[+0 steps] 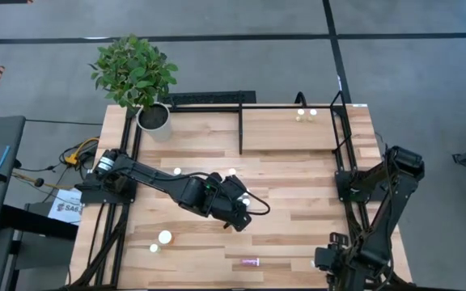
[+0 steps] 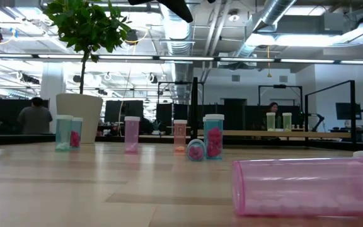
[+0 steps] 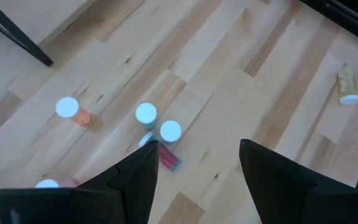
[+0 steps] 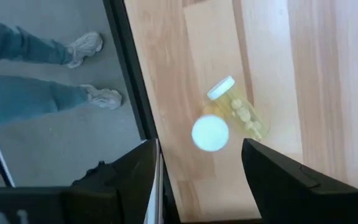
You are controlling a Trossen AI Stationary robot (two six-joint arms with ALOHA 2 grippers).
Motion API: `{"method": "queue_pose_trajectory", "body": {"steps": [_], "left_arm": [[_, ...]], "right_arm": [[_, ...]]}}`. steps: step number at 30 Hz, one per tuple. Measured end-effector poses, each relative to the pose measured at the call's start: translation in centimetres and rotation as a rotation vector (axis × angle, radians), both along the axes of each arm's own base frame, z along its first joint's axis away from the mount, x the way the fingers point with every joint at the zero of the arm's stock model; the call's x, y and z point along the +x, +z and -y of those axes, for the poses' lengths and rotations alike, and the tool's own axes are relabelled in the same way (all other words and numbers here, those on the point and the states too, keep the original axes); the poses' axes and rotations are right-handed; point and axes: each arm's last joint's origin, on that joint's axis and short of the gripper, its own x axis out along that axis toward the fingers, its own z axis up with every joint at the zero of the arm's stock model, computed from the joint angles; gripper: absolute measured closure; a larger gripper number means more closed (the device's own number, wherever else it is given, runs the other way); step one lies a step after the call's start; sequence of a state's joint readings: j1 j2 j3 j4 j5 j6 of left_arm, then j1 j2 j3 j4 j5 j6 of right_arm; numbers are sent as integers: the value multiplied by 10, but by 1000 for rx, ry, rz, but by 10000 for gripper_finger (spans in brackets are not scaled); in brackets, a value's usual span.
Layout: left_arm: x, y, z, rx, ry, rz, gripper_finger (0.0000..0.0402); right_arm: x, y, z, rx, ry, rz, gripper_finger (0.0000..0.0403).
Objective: Pick and place medicine bottles onto shelf by color
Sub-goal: Put the yellow pill bottle on the shelf
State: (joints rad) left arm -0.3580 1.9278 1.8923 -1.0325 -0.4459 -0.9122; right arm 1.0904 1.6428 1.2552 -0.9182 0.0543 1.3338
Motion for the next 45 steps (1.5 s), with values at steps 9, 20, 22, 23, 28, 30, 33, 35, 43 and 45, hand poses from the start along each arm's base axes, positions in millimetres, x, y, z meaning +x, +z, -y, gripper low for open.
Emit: {"method": "queue_pose_trajectory", "body": {"steps": [9,20,22,23,28,30,33,35,43,45], "left_arm": [[0,0,0,12,6,4,191],[0,0,0,27,14,9,191],[0,0,0,25,16,9,191],[0,0,0,23,19,11,191],[0,0,0,19,25,13,191],[0,0,0,18,25,13,191],[0,0,0,18,26,13,191],[0,0,0,18,26,13,191],[0,0,0,17,26,13,191],[0,0,0,18,26,13,191]], "right_arm": [[4,-9,-5,-30,-15,30,143],[7,-33,-16,-62,-6,-35,143],[5,-33,-16,-65,-2,-36,143],[5,-33,-16,-66,-2,-36,143],[5,-34,-15,-75,-3,-39,143],[6,-34,-15,-76,-5,-37,143],[5,-34,-14,-86,-7,-43,143],[4,-34,-13,-95,-20,-50,143],[2,-34,-14,-94,-28,-53,143],[2,-34,-14,-93,-57,-60,143]]}}
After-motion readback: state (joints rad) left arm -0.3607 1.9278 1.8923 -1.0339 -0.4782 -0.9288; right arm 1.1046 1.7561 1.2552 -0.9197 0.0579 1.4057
